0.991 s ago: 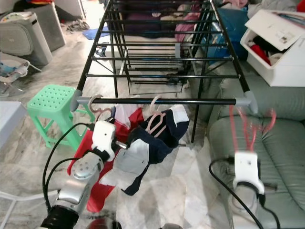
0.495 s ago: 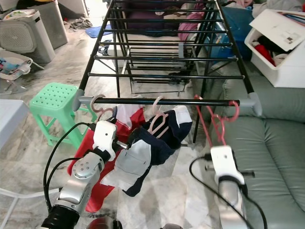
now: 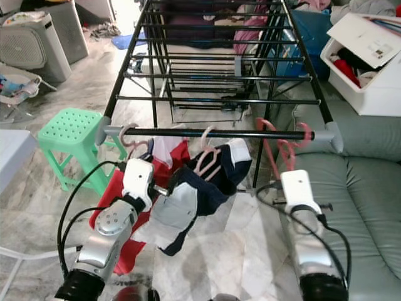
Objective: Hang hanger
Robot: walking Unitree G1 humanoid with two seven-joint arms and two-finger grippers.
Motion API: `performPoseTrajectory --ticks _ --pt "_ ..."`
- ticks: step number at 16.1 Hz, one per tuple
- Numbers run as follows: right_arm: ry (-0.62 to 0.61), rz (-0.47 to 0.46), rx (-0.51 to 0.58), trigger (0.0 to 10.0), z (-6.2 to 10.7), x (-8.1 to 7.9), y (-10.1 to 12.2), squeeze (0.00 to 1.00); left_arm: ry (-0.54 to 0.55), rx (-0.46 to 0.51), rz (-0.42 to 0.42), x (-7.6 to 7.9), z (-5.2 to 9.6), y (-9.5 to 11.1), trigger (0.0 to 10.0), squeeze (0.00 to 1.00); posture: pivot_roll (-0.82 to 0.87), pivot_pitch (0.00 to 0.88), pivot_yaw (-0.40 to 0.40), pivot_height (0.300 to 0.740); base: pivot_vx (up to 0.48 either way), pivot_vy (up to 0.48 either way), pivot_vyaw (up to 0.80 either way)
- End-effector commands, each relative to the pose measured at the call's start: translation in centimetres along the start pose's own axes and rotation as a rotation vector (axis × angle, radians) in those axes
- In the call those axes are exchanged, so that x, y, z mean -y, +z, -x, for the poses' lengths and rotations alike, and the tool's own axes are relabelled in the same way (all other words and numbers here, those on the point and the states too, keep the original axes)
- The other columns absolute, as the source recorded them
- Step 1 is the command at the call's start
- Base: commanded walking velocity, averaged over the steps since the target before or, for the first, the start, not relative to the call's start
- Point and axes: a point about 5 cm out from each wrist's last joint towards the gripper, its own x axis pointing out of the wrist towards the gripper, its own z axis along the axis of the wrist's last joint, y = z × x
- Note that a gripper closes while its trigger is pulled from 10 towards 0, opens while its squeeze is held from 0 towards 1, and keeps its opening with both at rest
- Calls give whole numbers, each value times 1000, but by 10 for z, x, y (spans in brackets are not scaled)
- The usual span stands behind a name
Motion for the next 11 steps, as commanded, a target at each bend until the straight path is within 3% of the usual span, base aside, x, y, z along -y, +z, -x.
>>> performPoseTrajectory --ticks 1,9,10,11 --pt "27 -33 -72 10000 -2 -2 -10 0 3 -12 -9 -1 0 -1 10000 0 -45 0 -17 740 0 0 0" --pt "86 -37 -142 10000 -3 -8 -29 0 0 -17 -15 -1 -1 -1 10000 0 -45 0 -13 740 0 0 0" --pt "98 -51 -130 10000 -3 -9 -29 1000 0 -18 -14 -1 -1 -1 10000 0 -45 0 -13 740 0 0 0" --pt "106 -57 -115 10000 -2 -10 -28 1000 0 -18 -14 -1 -1 -1 10000 0 -43 0 -13 740 0 0 0"
